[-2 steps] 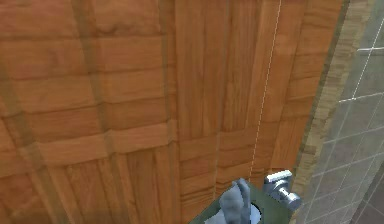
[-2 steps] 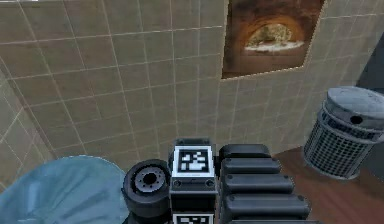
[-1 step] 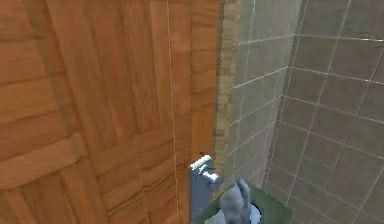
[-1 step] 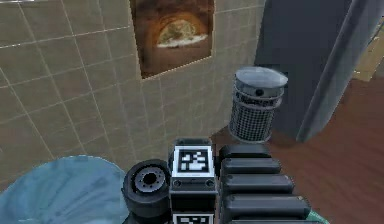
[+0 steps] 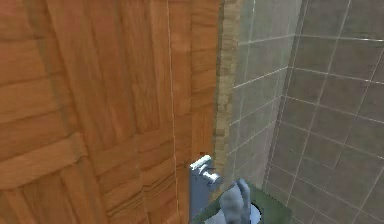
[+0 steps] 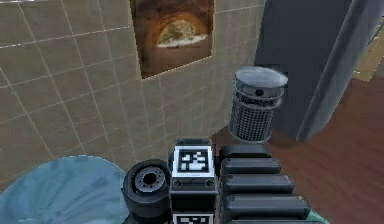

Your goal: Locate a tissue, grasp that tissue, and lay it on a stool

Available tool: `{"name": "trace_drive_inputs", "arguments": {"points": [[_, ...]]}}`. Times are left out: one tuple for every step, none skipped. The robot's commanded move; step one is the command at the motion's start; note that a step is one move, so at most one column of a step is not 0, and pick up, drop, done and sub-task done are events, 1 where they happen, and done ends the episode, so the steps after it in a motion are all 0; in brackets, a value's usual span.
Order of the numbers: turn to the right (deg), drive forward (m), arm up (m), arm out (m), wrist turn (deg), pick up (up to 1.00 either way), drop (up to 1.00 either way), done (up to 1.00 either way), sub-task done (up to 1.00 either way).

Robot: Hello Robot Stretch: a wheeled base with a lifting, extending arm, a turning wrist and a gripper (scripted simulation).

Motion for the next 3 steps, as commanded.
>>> {"name": "trace_drive_inputs", "arguments": {"points": [[30.0, 0.0, 0.0, 0.0, 0.0, 0.0, 0.0, 0.0, 0.0], [0.0, 0.3, 0.0, 0.0, 0.0, 0.0, 0.0, 0.0, 0.0], [39.0, 0.0, 0.0, 0.0, 0.0, 0.0, 0.0, 0.0, 0.0]]}}
